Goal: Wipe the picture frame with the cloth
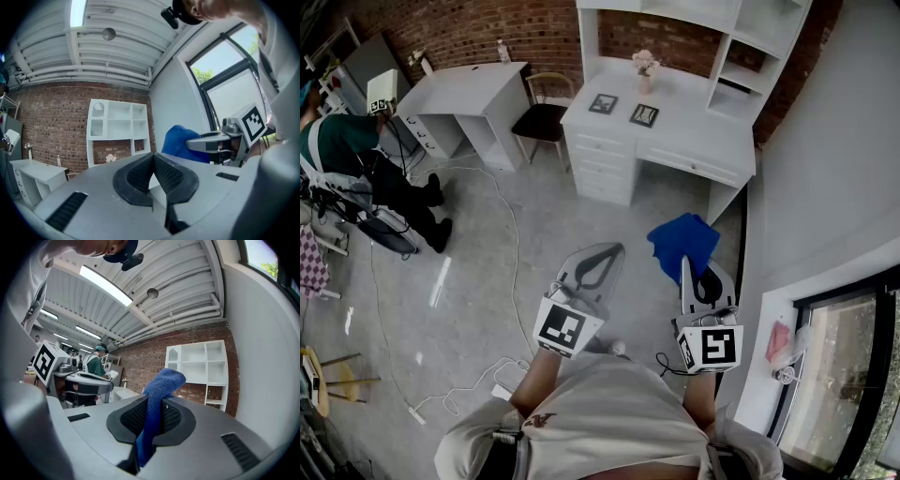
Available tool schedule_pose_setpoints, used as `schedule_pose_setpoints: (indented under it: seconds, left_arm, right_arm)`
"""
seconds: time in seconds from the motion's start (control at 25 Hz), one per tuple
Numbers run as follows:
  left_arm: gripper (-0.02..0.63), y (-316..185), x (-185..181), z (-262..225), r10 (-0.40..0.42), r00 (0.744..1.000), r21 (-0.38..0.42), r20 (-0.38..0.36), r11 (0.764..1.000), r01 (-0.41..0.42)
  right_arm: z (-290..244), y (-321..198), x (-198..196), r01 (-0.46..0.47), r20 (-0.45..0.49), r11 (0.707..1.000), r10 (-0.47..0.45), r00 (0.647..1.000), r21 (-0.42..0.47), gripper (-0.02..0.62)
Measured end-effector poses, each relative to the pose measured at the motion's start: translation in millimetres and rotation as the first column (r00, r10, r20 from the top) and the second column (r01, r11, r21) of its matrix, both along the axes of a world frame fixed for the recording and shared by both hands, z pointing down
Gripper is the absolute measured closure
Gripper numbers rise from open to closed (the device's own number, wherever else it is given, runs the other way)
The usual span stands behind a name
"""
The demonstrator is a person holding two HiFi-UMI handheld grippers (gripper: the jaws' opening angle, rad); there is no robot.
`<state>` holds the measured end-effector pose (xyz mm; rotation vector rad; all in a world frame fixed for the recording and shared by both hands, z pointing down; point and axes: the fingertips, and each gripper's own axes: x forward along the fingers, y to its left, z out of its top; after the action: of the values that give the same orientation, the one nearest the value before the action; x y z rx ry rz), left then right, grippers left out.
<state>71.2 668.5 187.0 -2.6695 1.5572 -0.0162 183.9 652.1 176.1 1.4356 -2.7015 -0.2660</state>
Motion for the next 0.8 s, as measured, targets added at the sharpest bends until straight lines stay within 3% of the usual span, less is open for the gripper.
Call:
schedule_pose_setpoints:
  seconds: [0.36,0.8]
  left_arm:
    - [0.604,-7.6,6.4,8.5,-0.008,1.0,-0.01,0.017,1.0,0.008]
    - [0.605,-50.2,-15.8,14.2,-0.038,0.999,-0.011,0.017,0.999,0.039]
  right_arm:
    - [9.5,-8.8,2.9,0.029,0.047,0.999,-0.027,0.999,-0.035,0.569]
    - [17.2,-48.4,-18.4,0.047,0.042,0.998,-0.045,0.998,-0.046,0.568]
